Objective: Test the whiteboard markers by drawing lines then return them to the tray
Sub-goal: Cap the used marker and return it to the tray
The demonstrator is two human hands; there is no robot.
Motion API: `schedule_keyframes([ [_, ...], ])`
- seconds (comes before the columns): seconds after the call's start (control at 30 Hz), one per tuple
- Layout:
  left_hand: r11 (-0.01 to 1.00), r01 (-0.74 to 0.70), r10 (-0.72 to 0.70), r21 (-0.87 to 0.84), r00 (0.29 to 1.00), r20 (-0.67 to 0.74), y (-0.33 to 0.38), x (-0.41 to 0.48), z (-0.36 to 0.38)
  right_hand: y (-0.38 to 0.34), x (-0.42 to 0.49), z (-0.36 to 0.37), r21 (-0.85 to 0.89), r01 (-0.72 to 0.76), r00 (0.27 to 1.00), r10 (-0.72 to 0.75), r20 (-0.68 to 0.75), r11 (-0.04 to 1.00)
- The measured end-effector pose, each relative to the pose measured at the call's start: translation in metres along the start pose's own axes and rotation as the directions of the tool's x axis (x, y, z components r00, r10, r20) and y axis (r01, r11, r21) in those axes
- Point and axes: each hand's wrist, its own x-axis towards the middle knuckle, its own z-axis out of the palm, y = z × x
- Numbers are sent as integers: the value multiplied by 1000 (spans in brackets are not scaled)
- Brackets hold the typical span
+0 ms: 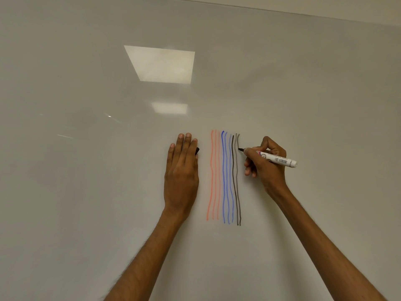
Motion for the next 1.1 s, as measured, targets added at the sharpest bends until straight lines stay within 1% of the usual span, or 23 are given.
schedule_keyframes([
  [0.37,1000,4,-4,-15,1000,2,1,-1,-1,3,-24,-7,-6,-30,999,30,27,1000],
  [1.1,999,4,-3,-43,1000,18,0,-4,-1,15,-59,-29,-74,-161,976,170,138,984],
])
